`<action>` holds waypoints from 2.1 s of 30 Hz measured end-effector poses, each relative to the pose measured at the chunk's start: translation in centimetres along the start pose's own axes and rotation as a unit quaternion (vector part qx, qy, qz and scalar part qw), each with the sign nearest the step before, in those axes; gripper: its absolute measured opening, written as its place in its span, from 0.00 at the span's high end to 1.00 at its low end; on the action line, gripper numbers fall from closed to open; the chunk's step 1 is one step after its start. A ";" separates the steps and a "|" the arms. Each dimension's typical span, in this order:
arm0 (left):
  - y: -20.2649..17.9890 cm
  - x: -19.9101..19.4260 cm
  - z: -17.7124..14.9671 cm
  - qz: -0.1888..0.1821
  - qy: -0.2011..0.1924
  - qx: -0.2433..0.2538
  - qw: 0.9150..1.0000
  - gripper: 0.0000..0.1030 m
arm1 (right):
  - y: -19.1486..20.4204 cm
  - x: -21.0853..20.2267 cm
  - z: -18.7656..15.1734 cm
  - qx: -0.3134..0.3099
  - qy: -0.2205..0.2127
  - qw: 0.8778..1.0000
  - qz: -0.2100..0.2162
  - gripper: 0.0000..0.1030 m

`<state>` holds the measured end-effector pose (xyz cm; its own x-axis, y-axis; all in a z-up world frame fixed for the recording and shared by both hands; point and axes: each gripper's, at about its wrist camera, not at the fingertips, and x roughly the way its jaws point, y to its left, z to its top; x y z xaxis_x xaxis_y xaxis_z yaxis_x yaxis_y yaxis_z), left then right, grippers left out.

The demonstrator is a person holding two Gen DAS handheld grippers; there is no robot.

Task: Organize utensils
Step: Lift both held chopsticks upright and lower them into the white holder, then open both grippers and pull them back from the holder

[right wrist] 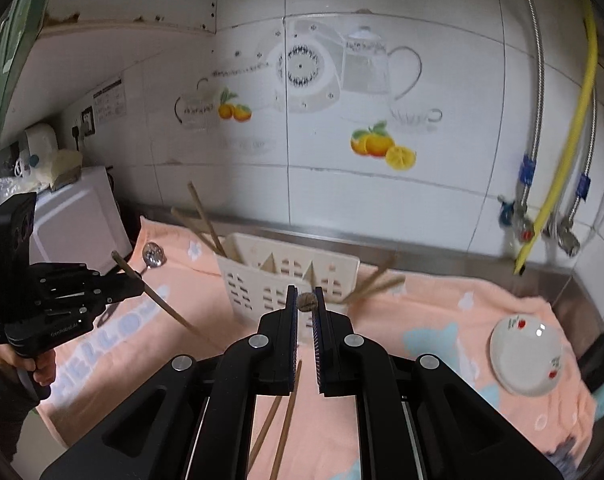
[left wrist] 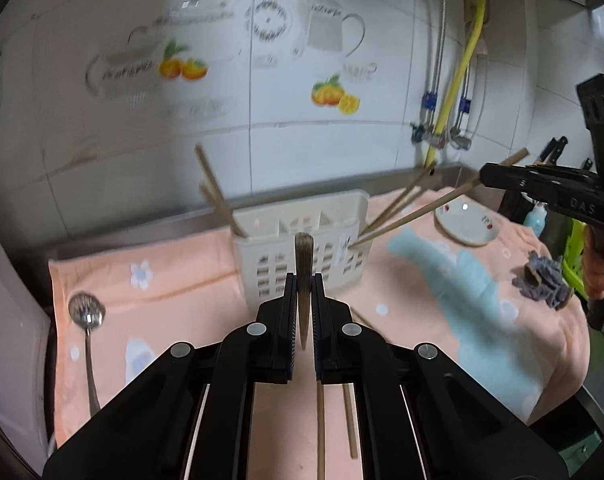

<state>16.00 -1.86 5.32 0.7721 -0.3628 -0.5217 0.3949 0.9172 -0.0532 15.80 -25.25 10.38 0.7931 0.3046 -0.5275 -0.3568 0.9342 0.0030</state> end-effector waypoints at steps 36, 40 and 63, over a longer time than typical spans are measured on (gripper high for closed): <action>1.6 3.3 9.1 0.055 -0.037 0.009 0.998 0.94 | -1.9 7.6 3.2 -0.005 0.076 0.997 -0.015 0.93; 1.8 3.3 9.0 0.055 -0.040 0.008 0.998 0.93 | -2.0 8.2 3.0 0.001 0.078 0.997 -0.012 0.93; 0.3 -2.3 1.5 0.075 -0.064 -0.005 0.995 0.09 | -0.4 1.2 -3.4 0.015 0.013 1.000 -0.024 0.31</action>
<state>15.07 -1.01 7.82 0.8791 -0.2400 -0.4119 0.2666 0.9638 0.0076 15.25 -25.88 6.85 0.7959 0.2558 -0.5488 -0.3043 0.9526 0.0026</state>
